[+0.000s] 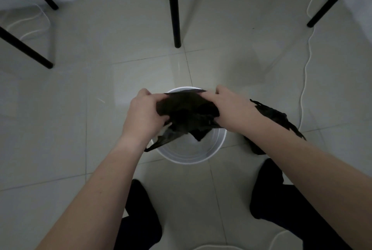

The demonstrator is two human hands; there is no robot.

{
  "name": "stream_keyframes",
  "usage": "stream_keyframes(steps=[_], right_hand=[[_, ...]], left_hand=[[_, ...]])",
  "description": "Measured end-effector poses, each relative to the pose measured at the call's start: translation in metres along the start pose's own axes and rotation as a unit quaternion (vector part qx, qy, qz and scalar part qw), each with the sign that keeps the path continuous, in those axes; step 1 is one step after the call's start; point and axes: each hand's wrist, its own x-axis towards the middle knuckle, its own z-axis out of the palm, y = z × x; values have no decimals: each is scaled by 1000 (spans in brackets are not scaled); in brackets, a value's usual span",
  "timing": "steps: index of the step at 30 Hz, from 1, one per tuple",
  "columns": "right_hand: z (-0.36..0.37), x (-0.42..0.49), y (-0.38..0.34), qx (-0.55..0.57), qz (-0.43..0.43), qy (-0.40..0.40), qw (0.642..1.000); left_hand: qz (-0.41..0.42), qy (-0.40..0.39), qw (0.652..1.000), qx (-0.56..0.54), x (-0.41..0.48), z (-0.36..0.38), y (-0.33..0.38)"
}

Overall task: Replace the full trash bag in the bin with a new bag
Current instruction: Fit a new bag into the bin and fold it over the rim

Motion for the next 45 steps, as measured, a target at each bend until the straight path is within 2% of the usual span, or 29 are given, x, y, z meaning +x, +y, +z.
stream_keyframes(steps=[3,5,10,11,12,16,22,27,32,40,45], right_hand=[[4,-1,6,-130,61,-54,988],[2,1,9,-148,76,-89,982],[-17,3,24,-14,84,-275,958],[-20,3,25,26,78,-290,954],[-21,4,27,62,67,-280,956],[-14,13,26,173,42,-154,972],[-3,24,36,109,57,-105,987],[-4,33,51,104,61,-116,986],[3,51,56,123,77,-110,983],[13,84,64,185,109,-91,972],[22,100,72,167,111,-90,976]], left_hand=[[-48,-96,989,100,-4,0,-2],[-69,-151,979,122,-5,-1,-5],[-23,-128,989,66,2,-12,-7],[-17,-122,991,48,3,-13,-7],[-17,-120,992,26,4,-13,-7],[-20,-128,991,-22,5,-12,-4],[-9,-126,991,-37,11,-2,-8],[5,-141,987,-82,26,5,-23],[28,-130,991,-20,51,15,-32],[-3,-72,996,-59,78,32,-39],[-21,-73,994,-79,93,39,-48]])
